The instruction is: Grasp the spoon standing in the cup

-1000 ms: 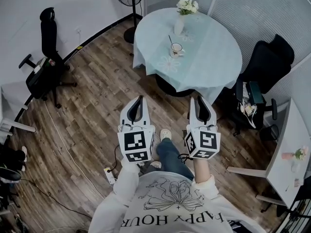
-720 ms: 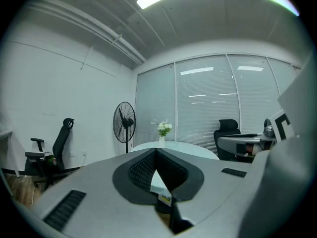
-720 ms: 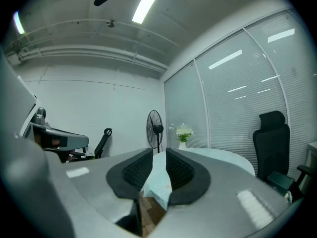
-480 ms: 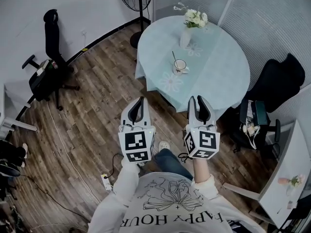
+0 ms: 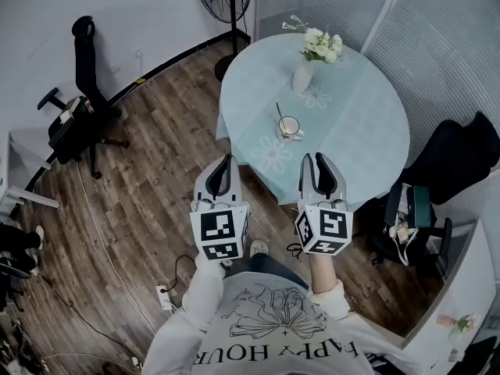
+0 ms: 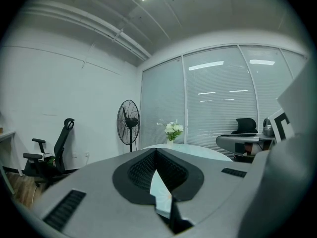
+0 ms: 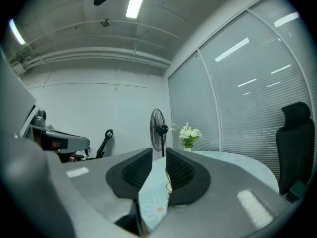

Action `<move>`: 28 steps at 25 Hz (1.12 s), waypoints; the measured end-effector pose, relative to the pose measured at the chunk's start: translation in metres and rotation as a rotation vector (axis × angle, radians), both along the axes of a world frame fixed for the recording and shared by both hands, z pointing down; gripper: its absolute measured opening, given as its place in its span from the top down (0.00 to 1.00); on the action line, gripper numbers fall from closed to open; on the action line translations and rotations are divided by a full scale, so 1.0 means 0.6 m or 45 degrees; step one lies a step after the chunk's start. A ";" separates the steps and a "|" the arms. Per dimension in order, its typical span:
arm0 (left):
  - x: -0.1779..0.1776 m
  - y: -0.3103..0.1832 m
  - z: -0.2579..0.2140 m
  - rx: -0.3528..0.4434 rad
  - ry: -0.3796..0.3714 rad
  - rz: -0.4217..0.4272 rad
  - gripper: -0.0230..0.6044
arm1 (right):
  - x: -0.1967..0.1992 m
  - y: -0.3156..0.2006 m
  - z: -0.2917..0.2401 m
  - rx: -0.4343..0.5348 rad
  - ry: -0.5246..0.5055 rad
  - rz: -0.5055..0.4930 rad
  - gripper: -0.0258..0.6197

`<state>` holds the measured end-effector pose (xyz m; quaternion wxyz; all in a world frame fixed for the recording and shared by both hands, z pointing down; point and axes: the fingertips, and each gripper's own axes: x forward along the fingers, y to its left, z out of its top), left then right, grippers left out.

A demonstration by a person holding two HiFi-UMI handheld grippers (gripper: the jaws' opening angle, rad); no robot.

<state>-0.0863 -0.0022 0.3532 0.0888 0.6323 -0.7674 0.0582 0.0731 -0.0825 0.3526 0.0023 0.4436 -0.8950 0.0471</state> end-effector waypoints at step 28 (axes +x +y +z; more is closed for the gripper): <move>-0.117 -0.248 0.067 -0.104 0.034 0.096 0.95 | -0.125 -0.229 0.087 -0.137 0.063 0.049 0.80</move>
